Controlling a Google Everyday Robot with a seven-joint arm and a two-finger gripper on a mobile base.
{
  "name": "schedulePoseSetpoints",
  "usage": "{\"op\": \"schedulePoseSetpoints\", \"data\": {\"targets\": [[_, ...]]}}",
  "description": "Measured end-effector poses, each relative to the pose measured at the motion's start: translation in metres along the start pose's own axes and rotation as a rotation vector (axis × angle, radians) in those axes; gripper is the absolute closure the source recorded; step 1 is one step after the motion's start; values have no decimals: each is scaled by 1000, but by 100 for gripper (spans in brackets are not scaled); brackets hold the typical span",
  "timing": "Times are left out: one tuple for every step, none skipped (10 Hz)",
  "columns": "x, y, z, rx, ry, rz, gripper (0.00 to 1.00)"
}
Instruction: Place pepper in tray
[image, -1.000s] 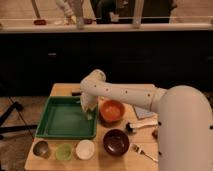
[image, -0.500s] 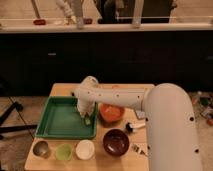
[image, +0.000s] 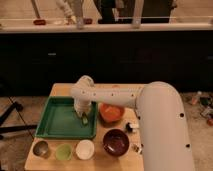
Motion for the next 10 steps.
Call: {"op": "schedulePoseSetpoints", "data": {"targets": [[1, -2, 0, -2, -1, -2, 100], [3, -2, 1, -5, -1, -3, 100], [5, -4, 1, -7, -1, -4, 100], [8, -6, 2, -9, 1, -5, 100], [10, -7, 1, -7, 3, -3, 100], [12, -7, 1, -4, 3, 3, 98], [13, -7, 1, -4, 2, 4, 97], [13, -6, 1, -5, 4, 3, 97], [13, -6, 1, -6, 4, 3, 97], [13, -6, 1, -6, 4, 3, 97]]}}
